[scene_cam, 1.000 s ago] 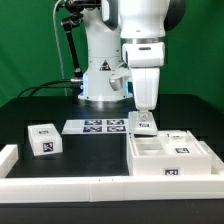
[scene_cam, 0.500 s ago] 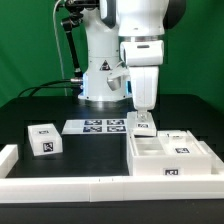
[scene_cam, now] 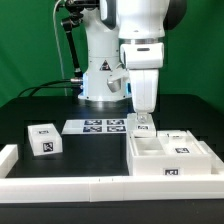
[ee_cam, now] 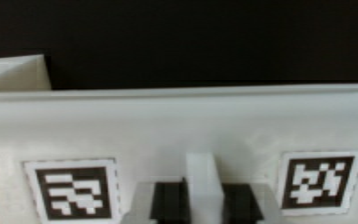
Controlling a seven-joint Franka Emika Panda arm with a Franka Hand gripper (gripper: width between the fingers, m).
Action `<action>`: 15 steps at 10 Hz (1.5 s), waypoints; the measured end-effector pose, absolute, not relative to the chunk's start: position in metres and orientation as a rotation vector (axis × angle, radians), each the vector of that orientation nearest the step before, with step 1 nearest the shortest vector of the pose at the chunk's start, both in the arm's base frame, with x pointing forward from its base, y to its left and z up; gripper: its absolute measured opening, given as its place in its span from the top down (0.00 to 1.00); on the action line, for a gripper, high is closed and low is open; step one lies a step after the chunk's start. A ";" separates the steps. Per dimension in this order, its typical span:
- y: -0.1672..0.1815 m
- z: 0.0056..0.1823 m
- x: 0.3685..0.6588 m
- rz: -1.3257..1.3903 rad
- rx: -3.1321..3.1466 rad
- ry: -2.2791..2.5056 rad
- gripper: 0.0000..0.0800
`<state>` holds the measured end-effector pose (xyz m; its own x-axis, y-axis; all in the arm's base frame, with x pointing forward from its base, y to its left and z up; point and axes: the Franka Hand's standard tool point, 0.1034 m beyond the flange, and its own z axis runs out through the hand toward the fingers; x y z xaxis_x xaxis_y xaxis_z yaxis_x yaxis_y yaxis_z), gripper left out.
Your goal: Assemble cabinet
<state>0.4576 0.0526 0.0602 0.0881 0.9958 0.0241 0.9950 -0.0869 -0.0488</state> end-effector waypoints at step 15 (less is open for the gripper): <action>0.054 0.059 0.479 -0.001 -2.257 -2.107 0.91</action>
Offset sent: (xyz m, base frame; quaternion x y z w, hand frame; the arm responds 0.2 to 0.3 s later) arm 0.0069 0.0060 -0.0070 -0.0050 0.0241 -0.0329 0.9992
